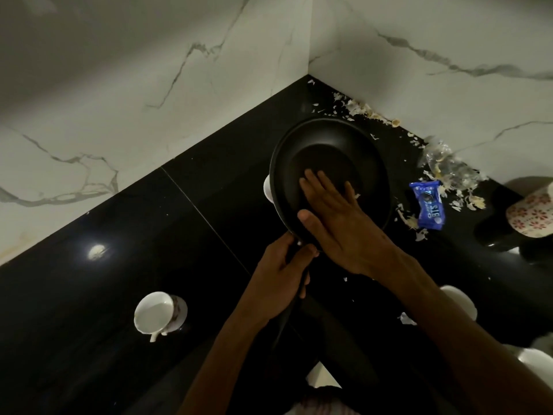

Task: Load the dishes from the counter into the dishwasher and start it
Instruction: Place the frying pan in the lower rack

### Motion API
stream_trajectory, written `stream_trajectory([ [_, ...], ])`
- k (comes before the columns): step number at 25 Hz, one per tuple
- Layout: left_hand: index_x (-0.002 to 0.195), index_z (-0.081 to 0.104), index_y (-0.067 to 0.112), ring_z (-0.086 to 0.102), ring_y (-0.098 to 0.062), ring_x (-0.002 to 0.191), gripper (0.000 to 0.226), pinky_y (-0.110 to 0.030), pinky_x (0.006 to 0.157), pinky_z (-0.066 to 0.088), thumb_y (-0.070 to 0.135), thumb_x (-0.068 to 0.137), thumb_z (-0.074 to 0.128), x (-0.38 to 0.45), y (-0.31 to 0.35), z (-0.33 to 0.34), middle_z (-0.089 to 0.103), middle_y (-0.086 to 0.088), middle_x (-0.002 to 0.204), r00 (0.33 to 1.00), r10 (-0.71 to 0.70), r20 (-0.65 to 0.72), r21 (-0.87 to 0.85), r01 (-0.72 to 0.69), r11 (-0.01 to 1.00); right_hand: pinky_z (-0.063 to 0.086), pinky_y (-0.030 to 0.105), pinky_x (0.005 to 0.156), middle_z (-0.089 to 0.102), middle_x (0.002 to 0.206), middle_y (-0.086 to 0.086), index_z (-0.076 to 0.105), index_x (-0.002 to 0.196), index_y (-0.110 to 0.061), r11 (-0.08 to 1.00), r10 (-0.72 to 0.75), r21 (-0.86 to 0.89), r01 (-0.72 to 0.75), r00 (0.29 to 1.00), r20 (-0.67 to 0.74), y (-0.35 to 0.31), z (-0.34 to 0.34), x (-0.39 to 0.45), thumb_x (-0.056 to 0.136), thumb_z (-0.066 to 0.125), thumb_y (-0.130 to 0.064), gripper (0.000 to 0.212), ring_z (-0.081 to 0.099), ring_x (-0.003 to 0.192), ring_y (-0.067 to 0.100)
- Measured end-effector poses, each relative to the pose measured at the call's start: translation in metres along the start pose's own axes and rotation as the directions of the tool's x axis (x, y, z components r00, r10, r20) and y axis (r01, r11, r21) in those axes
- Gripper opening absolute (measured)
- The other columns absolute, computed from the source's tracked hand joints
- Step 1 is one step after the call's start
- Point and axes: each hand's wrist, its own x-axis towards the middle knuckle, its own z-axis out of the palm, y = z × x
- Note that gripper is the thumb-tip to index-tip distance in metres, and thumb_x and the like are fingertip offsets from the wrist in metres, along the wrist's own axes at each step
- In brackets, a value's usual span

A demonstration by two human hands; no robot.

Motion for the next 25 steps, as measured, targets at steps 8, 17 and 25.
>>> stream_trajectory([
  [8,0.127,0.052,0.018,0.054,-0.004,0.050,0.026,-0.017,0.050,0.047,0.022,0.101,0.046,-0.017,-0.008,-0.001,0.060,0.010,0.062,0.990,0.078,-0.121,0.125,-0.062,0.990,-0.016,0.057,0.115,-0.002,0.163,0.005,0.009,0.154,-0.015,0.887,0.367,-0.232,-0.398,0.915,-0.166,0.018,-0.007,-0.052,0.092,-0.006,-0.067,0.083,-0.009,0.149,0.016],
  [17,0.120,0.042,0.053,0.060,-0.002,0.077,0.034,-0.016,0.067,0.046,0.028,0.099,0.050,-0.036,-0.016,0.002,0.062,0.009,0.096,0.957,0.235,-0.169,0.309,-0.175,0.935,-0.021,0.059,0.110,-0.011,0.163,0.002,0.004,0.155,-0.016,0.878,0.419,-0.218,-0.426,0.904,-0.082,0.027,0.013,-0.057,0.091,-0.005,-0.069,0.083,-0.017,0.148,0.016],
  [25,0.114,0.060,0.016,0.054,-0.015,0.051,0.020,-0.021,0.050,0.047,0.023,0.099,0.049,-0.062,-0.029,-0.015,0.062,-0.004,0.064,0.973,0.105,-0.206,0.034,-0.100,0.994,0.048,0.006,0.083,0.057,0.109,-0.025,0.051,0.132,-0.026,0.724,0.463,0.624,-0.293,0.877,-0.126,-0.050,0.019,-0.093,0.099,0.046,-0.037,0.035,0.057,0.101,-0.018],
])
